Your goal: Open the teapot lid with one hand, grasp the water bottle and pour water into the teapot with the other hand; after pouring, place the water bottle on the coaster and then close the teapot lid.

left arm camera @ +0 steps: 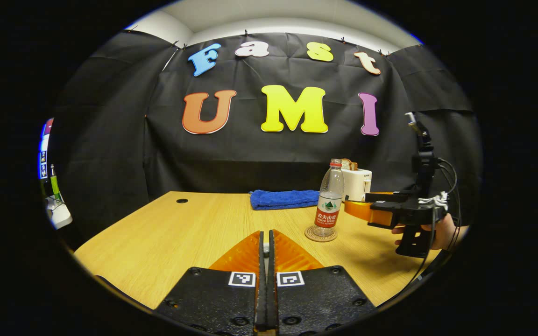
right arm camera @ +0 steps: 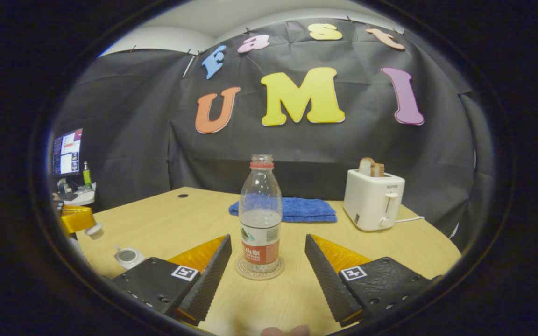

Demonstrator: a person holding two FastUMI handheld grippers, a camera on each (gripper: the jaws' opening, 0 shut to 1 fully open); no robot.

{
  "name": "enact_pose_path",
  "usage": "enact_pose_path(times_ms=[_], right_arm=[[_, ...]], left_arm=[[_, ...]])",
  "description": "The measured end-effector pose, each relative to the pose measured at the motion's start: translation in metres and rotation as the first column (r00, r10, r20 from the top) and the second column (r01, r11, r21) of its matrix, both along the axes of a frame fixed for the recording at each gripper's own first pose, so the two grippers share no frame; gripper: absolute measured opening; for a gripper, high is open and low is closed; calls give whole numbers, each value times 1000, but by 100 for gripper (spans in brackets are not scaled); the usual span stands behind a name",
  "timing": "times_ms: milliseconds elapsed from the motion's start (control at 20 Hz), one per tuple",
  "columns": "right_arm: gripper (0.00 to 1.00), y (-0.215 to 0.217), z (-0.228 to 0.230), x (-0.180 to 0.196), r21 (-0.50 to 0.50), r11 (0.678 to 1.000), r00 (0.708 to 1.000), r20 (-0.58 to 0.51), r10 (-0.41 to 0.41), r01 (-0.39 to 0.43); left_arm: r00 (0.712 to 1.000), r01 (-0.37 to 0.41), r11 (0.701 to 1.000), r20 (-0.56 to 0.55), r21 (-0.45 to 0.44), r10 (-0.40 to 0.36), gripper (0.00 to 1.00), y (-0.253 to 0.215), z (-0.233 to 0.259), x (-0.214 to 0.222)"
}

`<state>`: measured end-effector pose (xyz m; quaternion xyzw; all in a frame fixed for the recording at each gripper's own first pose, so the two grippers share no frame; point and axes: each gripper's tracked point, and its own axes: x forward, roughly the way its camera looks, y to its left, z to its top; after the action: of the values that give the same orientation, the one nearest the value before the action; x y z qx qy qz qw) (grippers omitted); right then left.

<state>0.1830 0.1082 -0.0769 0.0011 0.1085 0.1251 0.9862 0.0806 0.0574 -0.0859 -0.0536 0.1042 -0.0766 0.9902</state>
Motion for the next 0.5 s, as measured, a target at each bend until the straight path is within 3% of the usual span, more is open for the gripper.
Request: enact_pose_path(times_ms=[200,500], right_arm=[[94,-28,13,-33,-8,999,998,60,-30,31],[94,-53,21,-52,0,998,992,106,-66,66]], left_arm=[[1000,-12,1000,-28,6,12,3,-9,-16,11],[997,-42,999,-66,24,43,3,-10,-36,22]])
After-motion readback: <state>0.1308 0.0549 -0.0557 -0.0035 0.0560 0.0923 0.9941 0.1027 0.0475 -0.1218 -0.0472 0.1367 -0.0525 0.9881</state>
